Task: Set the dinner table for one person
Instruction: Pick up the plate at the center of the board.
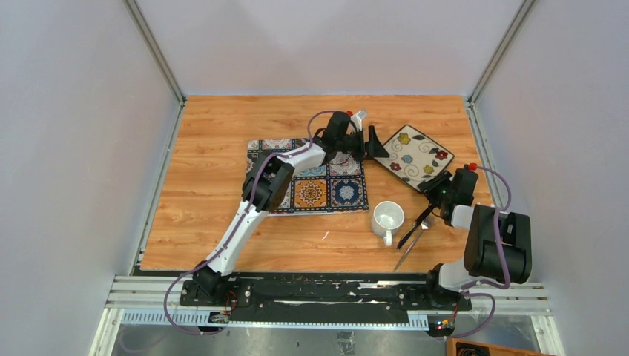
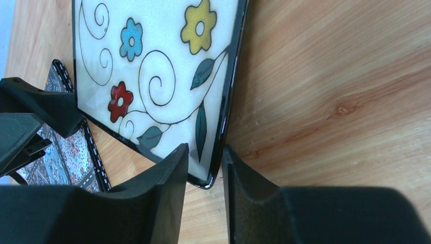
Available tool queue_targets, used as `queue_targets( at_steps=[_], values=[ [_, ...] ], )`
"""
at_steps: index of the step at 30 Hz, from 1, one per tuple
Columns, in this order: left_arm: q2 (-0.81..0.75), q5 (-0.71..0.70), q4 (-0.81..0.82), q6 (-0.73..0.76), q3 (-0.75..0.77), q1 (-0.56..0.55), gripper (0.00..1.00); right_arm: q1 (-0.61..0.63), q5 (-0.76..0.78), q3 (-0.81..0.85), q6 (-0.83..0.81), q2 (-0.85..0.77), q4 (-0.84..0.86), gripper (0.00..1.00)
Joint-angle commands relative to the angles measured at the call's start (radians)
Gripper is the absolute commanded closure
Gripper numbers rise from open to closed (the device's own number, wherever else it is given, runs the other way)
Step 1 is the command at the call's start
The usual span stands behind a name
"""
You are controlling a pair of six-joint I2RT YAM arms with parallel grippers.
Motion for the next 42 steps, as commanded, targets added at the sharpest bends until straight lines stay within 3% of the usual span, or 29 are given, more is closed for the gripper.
queue_targets(
  at_steps=[1, 5, 7, 10, 14, 17, 32, 42],
  values=[
    [0.043, 0.038, -0.010, -0.010, 0.008, -0.020, 0.18, -0.006, -0.029, -0.019, 0.015, 0.036, 0.014, 0.67],
    [0.044, 0.039, -0.010, -0.013, 0.010, -0.020, 0.29, -0.007, -0.020, -0.020, 0.005, 0.026, 0.002, 0.76],
    [0.044, 0.043, -0.009, -0.014, 0.010, -0.020, 0.50, -0.007, -0.015, -0.017, 0.002, 0.023, -0.006, 0.83],
    [0.045, 0.067, 0.015, -0.038, 0.007, -0.021, 0.68, -0.007, -0.014, -0.015, -0.002, 0.021, -0.016, 0.99],
    [0.036, 0.066, 0.021, -0.044, 0.004, -0.020, 0.82, -0.006, -0.018, -0.013, -0.004, 0.022, -0.020, 1.00],
    [0.027, 0.069, 0.022, -0.048, 0.002, -0.020, 1.00, -0.005, -0.022, -0.014, -0.005, 0.020, -0.022, 1.00],
    [-0.063, 0.062, 0.022, 0.022, -0.107, -0.029, 1.00, 0.042, -0.034, 0.021, -0.044, -0.031, -0.068, 1.00],
    [-0.159, 0.021, 0.022, 0.073, -0.205, -0.029, 1.00, 0.176, 0.025, 0.135, -0.091, -0.053, -0.160, 1.00]
  ],
)
